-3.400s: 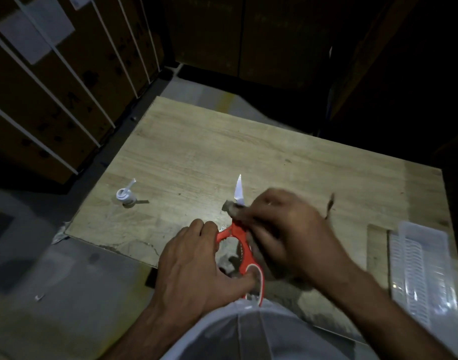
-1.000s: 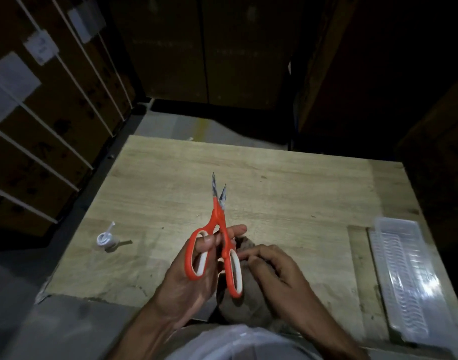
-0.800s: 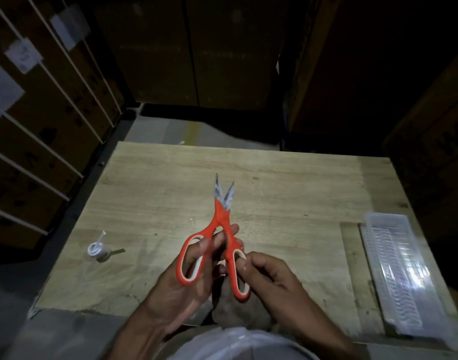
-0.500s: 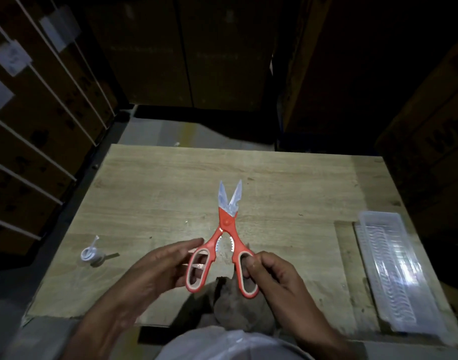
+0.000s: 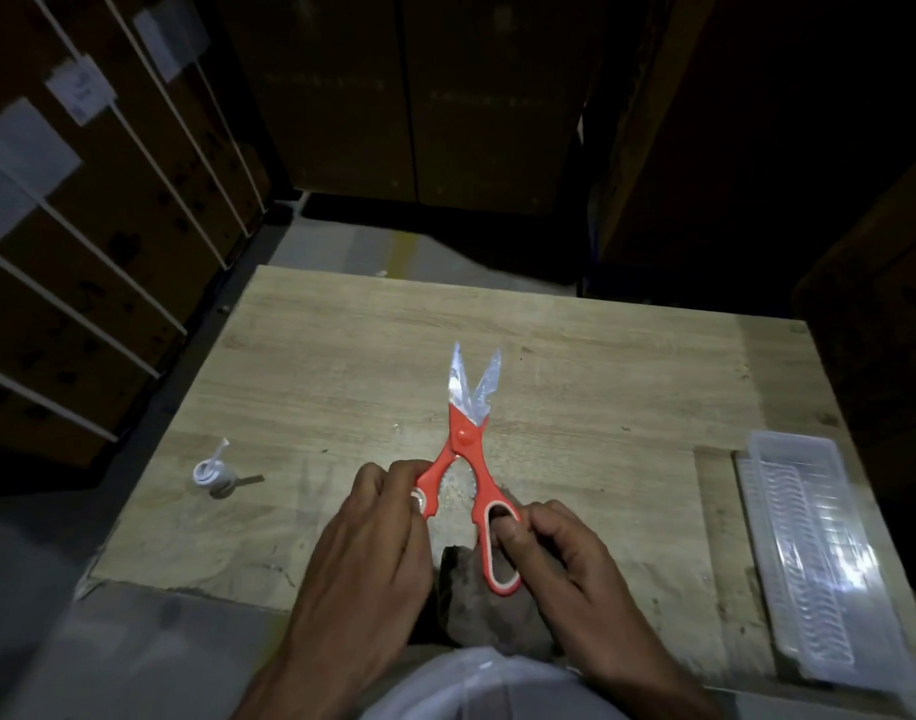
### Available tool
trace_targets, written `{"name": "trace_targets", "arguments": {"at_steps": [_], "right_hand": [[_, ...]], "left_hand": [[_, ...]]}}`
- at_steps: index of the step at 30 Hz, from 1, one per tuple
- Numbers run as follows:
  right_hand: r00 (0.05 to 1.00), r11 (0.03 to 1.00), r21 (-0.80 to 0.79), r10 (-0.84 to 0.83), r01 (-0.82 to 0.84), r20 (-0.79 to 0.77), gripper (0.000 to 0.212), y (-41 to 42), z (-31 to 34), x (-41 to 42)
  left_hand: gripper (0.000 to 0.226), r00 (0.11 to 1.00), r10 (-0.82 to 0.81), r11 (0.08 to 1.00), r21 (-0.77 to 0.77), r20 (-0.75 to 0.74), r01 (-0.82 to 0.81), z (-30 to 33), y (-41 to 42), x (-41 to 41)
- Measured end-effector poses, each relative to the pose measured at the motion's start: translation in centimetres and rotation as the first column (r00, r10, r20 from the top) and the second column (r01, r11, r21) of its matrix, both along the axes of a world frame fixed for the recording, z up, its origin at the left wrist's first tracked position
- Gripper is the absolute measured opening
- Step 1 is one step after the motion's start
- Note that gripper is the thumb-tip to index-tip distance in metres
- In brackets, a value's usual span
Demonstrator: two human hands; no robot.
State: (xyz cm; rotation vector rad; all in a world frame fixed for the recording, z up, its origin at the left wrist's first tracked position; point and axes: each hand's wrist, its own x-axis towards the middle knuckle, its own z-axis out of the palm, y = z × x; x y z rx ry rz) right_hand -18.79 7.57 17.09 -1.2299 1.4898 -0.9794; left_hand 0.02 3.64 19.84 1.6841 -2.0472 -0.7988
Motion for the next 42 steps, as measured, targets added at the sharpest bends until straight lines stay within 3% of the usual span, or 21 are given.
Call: {"name": "trace_targets", "arguments": {"at_steps": [11,16,19,28,33,38,42], "right_hand": [[0.997,0.997,0.008,0.070,-0.070,0.018,0.029,0.7,-0.4,0.3],[0.993,0.994,-0.012,0.111,-0.110,0.042,0.025,1.4,-0.6,0.1],[0.990,0.992,-0.020,0.126,-0.125,0.062,0.028,1.7,-0.8,0.0],[0.983,0.994,-0.020,0.112,-0.111,0.145,0.032,2.4,0.0,0.1],[0.988,0.999,-0.001,0.042,-0.042,0.149,0.006,2.9,-0.5,-0.4],[0.975,0.998,-0.036,-0.041,0.049,0.218,0.043,3.1,-0.5,-3.4],[0.918,0.955,-0.056,-0.261,0.290,0.298,0.031,1.9,-0.3,-5.8]], "left_hand": [[0.037,0.982,0.061,0.997,-0.047,0.180,-0.053,-0.1,1.3,-0.4],[0.074,0.970,0.105,0.994,-0.021,0.219,-0.103,0.2,2.0,-0.5],[0.076,0.965,0.134,0.989,-0.089,0.226,-0.117,0.3,2.1,-0.6],[0.073,0.960,0.123,0.992,-0.056,0.250,-0.113,-0.5,2.8,-0.2],[0.074,0.945,0.168,0.984,-0.107,0.279,-0.143,-0.7,2.5,0.3],[0.071,0.939,0.165,0.986,-0.059,0.302,-0.154,-0.5,2.9,0.8],[0.072,0.930,0.141,0.990,-0.061,0.340,-0.128,-0.2,3.0,0.8]]}}
